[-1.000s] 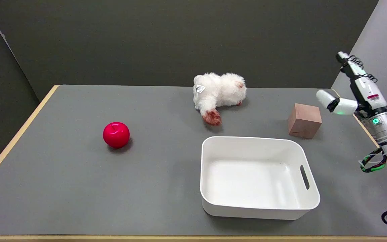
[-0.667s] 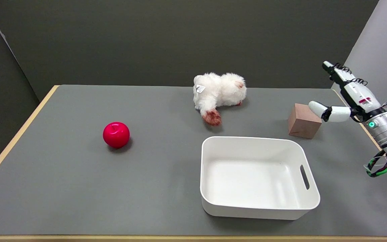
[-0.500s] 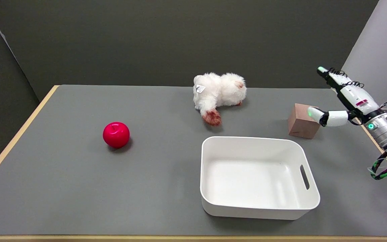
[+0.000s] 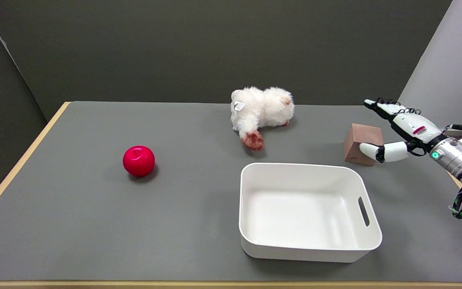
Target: Pick up wooden cube.
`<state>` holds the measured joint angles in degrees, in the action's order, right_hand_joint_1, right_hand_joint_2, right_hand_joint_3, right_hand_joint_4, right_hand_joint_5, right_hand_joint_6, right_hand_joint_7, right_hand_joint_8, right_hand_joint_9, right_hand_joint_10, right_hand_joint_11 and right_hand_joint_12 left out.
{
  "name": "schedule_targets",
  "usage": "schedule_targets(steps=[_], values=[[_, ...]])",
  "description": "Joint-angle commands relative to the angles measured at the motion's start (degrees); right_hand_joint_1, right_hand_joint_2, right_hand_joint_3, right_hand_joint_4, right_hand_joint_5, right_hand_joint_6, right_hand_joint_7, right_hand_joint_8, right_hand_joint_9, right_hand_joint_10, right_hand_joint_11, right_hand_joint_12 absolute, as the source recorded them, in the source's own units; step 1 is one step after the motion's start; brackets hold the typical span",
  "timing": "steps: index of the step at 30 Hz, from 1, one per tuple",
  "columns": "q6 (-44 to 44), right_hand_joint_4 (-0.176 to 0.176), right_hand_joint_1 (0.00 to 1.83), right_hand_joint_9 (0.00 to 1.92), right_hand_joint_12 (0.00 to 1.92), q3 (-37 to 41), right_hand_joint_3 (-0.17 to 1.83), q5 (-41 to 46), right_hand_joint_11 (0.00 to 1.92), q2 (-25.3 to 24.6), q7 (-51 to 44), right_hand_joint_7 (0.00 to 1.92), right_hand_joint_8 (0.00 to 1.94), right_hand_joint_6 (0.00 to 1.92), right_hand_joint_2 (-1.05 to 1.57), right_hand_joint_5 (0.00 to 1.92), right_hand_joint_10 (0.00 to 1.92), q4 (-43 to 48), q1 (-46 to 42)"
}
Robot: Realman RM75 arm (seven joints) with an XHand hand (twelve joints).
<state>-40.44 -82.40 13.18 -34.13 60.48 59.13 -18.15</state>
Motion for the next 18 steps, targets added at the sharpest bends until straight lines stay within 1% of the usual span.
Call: schedule_targets(steps=[1,9,14,16,18], values=[[6.43,-0.014,0.41,0.01,1.0,-7.84,0.89,-9.34,0.0,2.04,5.25,0.07,0.29,0.17,0.48,0.04,0.53,-4.76,10.11],[7.71,-0.004,0.4,0.01,1.0,-7.45,0.9,-9.34,0.0,1.32,5.25,0.07,0.29,0.17,0.48,0.05,0.52,-6.31,11.44],[7.88,0.006,0.38,0.01,0.99,-7.05,0.91,-9.25,0.0,0.05,5.25,0.08,0.3,0.21,0.48,0.06,0.52,-9.33,12.24],[8.02,0.0,0.39,0.01,0.97,-7.05,0.91,-9.26,0.0,-0.5,4.88,0.08,0.31,0.24,0.48,0.06,0.52,-10.28,12.7],[8.19,-0.03,0.47,0.0,0.86,-7.13,0.94,-9.34,0.0,-0.98,4.7,0.06,0.35,0.32,0.49,0.03,0.51,-10.55,12.95]])
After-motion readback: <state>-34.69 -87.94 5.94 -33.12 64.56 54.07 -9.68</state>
